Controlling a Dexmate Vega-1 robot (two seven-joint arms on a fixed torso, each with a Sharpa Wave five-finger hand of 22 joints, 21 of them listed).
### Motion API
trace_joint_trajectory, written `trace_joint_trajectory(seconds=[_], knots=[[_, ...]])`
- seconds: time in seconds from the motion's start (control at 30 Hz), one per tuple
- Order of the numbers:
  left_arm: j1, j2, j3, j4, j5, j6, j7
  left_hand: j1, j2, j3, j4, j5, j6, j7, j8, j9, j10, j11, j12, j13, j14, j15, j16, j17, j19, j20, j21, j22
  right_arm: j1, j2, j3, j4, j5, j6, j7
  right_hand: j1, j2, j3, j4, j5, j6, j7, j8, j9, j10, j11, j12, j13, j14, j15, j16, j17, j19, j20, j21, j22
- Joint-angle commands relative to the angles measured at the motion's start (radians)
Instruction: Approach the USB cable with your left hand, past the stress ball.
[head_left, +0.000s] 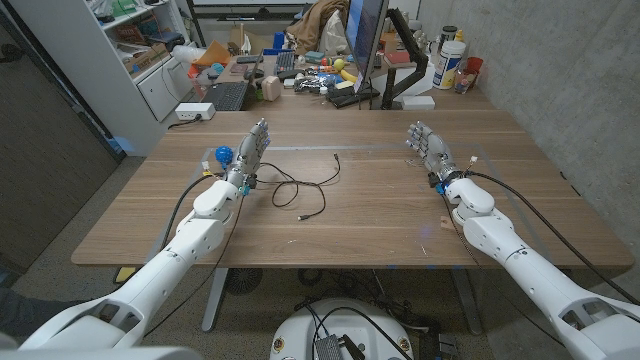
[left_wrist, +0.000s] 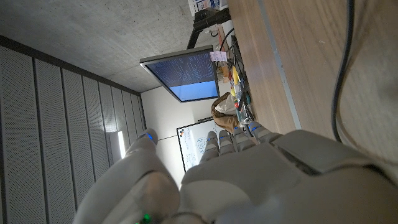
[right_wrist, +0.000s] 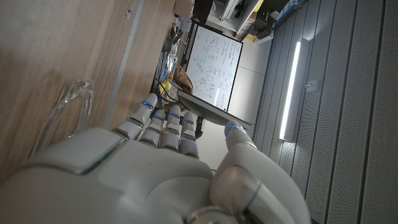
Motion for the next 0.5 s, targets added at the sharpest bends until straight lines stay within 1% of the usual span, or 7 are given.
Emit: trace_joint_trajectory(seconds=[0.03,0.23,0.43,0.5], knots=[[0.032,-0.088,-0.124,-0.014,0.103,0.059,-0.061,0.013,0.002,0.005,-0.001,0.006,-0.002,0.002,0.008,0.002,-0.006,-0.002,0.006,0.003,-0.007,0.0,0.006,0.005,-0.009,-0.022,0.005,0.004,-0.02,0.117,0.139,0.003,-0.132,-0.058,0.078,0.008,0.0,0.003,-0.002,0.007,0.011,-0.001,0.006,0.005,0.009,-0.002,0.002,0.004,0.008,-0.002,0.005,0.004,0.007,-0.03,0.003,0.005],[0.04,-0.124,-0.17,-0.019,0.145,0.077,-0.088,0.015,0.003,0.005,-0.002,0.007,0.0,0.0,0.008,0.002,-0.005,0.0,0.006,0.003,-0.007,0.0,0.006,0.005,-0.009,-0.017,0.003,0.004,-0.024,0.168,0.198,0.006,-0.185,-0.075,0.114,0.007,0.001,0.001,-0.002,0.006,0.012,-0.002,0.006,0.005,0.01,-0.002,0.001,0.004,0.007,-0.002,0.004,0.004,0.008,-0.03,0.001,0.005],[0.049,-0.147,-0.203,-0.029,0.174,0.09,-0.106,0.017,0.005,0.005,-0.002,0.008,0.004,0.0,0.008,0.002,-0.003,-0.004,0.006,0.003,-0.004,0.001,0.007,0.005,-0.008,-0.015,0.002,0.004,-0.026,0.205,0.24,0.008,-0.226,-0.087,0.14,0.007,0.001,-0.001,-0.003,0.006,0.013,-0.002,0.006,0.005,0.011,-0.004,0.0,0.004,0.008,-0.001,0.004,0.004,0.006,-0.028,-0.003,0.005],[0.052,-0.154,-0.211,-0.033,0.182,0.091,-0.11,0.017,0.006,0.005,-0.002,0.008,0.005,0.0,0.008,0.002,-0.001,-0.001,0.007,0.003,-0.003,0.0,0.007,0.005,-0.008,-0.014,0.001,0.004,-0.025,0.215,0.25,0.01,-0.237,-0.09,0.149,0.007,0.001,-0.001,-0.003,0.006,0.014,-0.003,0.006,0.005,0.012,-0.004,0.0,0.004,0.008,-0.001,0.004,0.004,0.007,-0.028,-0.004,0.005]])
